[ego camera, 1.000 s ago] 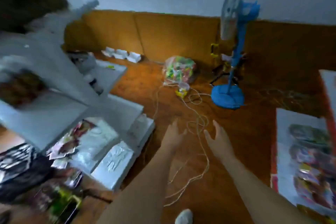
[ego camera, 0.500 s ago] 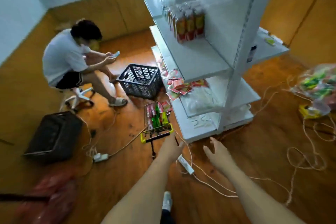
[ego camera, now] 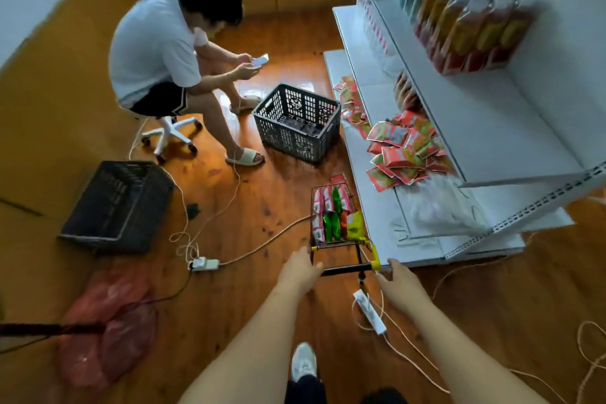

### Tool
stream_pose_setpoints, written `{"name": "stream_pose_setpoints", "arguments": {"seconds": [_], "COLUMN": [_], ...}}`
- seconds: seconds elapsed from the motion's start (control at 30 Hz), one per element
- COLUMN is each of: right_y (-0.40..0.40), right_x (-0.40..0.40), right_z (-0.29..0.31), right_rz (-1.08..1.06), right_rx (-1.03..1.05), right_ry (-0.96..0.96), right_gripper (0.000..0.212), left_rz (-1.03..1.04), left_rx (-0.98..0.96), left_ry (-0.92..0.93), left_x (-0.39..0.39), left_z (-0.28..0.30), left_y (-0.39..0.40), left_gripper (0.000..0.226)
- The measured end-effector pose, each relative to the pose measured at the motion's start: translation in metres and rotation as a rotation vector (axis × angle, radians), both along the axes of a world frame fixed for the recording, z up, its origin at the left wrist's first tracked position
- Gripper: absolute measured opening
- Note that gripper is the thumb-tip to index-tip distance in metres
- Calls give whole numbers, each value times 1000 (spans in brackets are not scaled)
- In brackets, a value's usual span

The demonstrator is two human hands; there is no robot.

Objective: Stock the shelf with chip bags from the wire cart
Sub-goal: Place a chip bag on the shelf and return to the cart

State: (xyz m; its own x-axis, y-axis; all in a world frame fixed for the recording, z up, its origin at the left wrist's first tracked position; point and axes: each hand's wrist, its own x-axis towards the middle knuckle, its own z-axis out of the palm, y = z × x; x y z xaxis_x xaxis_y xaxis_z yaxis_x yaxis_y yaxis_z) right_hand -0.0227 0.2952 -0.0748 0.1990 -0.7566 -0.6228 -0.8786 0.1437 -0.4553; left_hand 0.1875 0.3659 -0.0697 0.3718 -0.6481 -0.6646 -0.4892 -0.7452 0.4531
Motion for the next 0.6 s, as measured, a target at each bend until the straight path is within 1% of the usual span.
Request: {"name": "stream_pose_setpoints", "arguments": {"seconds": [0.07,0.1,0.2,0.33,0.4,0.5,0.6], "right_y": [-13,-21,-48,-107,-137,-174,-199], "right_x": [17,24,39,74,88,106,117], "right_z": [-10,-17,-47,-94,-133,-193,-255], "right_rz": [-1,4,14,-1,-29,-72,-53], "right_rx": [22,47,84,72,73,51,28], "right_ry": [2,7,31,44,56,82,124], "right_gripper": [36,37,48,46,53,61,62], "left_rz": [-1,-6,-19,10,71,118,129], "left_rx": [28,39,69,119,132,152,139], "left_ry": [4,7,23,65,86,90,96], "left_x": [20,28,44,60,66,71,72], "left_z": [-11,-18,-39,-95,-130,-190,-249], "left_y": [-18,-27,-54,-107,-133,-171,-205], "left_gripper": [56,54,50,43,39,41,41]}}
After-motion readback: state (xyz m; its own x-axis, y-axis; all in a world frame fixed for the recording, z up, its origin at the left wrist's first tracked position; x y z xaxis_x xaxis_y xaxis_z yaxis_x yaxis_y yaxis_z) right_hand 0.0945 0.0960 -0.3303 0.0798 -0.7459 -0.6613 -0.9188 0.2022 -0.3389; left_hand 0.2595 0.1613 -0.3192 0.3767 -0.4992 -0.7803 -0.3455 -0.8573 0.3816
